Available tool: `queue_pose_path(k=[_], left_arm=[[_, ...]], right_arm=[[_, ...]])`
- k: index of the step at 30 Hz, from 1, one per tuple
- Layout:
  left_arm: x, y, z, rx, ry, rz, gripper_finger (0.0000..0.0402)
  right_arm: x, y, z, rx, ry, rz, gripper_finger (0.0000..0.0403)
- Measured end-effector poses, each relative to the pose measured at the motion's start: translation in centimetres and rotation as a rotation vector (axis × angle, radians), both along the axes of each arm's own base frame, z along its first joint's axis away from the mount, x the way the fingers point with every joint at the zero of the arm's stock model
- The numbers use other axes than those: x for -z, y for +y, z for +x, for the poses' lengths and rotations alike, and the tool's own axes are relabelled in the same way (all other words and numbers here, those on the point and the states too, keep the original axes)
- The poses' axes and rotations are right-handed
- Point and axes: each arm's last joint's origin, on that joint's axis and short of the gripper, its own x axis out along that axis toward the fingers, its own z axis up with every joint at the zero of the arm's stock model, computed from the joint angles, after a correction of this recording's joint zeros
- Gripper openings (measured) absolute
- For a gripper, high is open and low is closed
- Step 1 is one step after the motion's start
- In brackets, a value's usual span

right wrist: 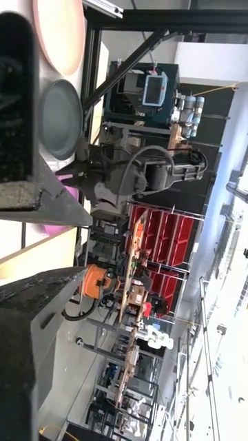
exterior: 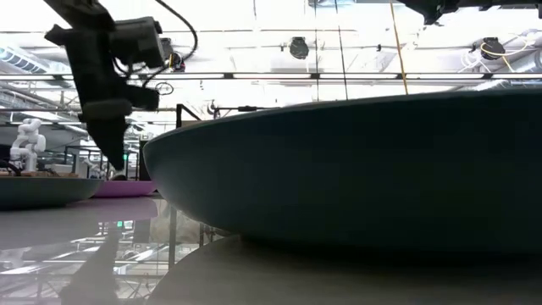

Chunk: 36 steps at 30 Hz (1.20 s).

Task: Place and stack plates onto a shelf
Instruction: Stack the purple plate on top of the light brown plate on the shelf

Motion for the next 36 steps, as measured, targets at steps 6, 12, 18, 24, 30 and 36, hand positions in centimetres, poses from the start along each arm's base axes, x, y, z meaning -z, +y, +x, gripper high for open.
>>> queue_pose_path(k=[6, 12, 18, 24, 30, 36], left_arm=[[2.0, 1.0, 0.5, -0.118, 0.114, 0.031, 0.0126], [3.3, 2.0, 0.6, -0.18, 0.186, 0.021, 0.0126], [4.0, 2.4, 0.8, -0.202, 0.218, 0.012, 0.01], [2.9, 2.5, 0.7, -0.203, 0.21, 0.08, 0.0015], [-2.5, 2.6, 0.9, -0.252, 0.237, 0.192, 0.0012], [-10.7, 3.3, 1.3, -0.326, 0.207, 0.427, 0.0012]], right_arm=[[0.1, 0.0, 0.1, 0.0, 0.006, -0.001, 0.0089], [0.2, 0.0, 0.2, 0.0, 0.014, 0.001, 0.0089], [0.2, 0.0, 0.3, 0.0, 0.017, 0.002, 0.0089], [0.2, 0.0, 0.3, 0.0, 0.019, 0.002, 0.0089], [0.2, 0.0, 0.3, 0.0, 0.019, 0.002, 0.0089], [0.3, 0.0, 0.3, 0.0, 0.02, 0.002, 0.0089]])
